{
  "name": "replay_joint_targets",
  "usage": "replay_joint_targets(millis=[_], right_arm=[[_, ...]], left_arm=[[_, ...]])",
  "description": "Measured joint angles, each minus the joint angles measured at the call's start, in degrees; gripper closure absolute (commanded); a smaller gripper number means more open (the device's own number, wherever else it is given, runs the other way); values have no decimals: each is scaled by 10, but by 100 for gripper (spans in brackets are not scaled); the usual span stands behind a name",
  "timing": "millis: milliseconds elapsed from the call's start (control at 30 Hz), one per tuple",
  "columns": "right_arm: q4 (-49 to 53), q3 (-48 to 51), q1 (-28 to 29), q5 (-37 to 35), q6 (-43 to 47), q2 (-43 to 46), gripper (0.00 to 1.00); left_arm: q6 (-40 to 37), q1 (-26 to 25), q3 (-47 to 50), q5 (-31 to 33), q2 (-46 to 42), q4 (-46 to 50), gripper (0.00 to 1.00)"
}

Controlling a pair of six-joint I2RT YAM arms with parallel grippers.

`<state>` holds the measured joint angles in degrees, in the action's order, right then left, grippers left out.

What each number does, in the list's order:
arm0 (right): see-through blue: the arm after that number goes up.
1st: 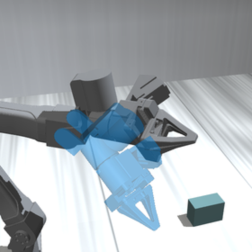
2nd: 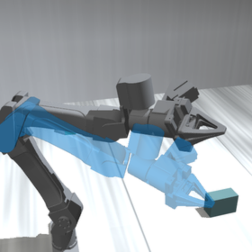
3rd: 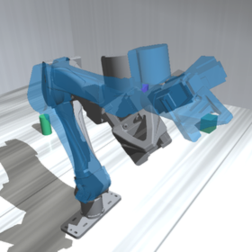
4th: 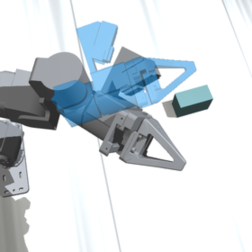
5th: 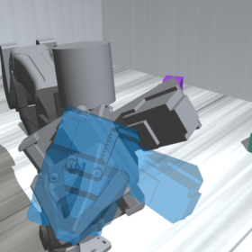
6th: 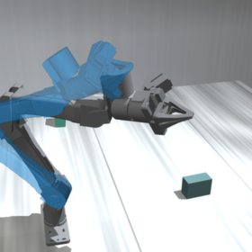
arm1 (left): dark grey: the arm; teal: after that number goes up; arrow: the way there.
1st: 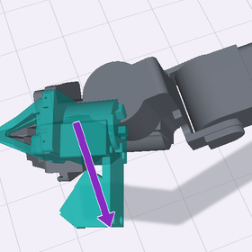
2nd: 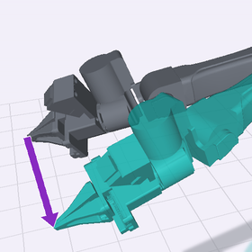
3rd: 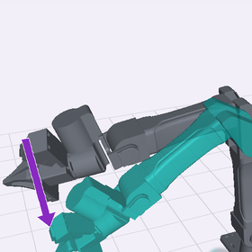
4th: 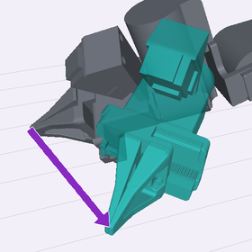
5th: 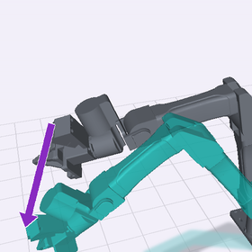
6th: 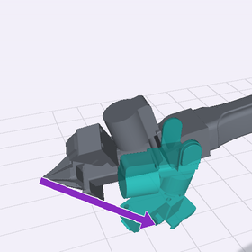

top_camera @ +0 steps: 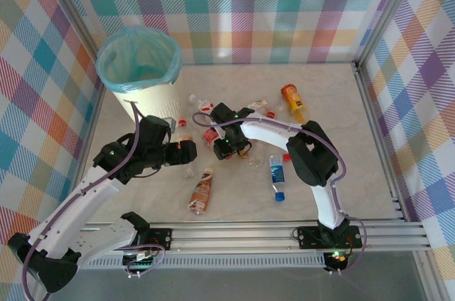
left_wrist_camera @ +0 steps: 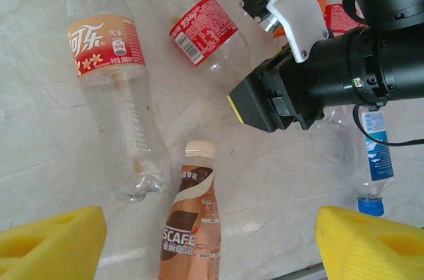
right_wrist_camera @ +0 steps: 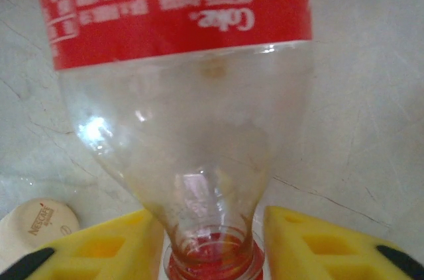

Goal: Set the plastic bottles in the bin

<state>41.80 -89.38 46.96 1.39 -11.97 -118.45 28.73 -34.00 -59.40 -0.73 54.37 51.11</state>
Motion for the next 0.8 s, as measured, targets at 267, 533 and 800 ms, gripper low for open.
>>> replay_joint_targets(millis=[267,533,800], right_arm=[[3,6,0,4,-1,15,69],[1,63,3,13,-1,142,70],[-21,156,3,23,-9,297,70]], left_arm=[[0,0,-14,0,0,7,18],[0,0,-54,-3,-4,10,16],[17,0,-67,-11,-36,-34,15]])
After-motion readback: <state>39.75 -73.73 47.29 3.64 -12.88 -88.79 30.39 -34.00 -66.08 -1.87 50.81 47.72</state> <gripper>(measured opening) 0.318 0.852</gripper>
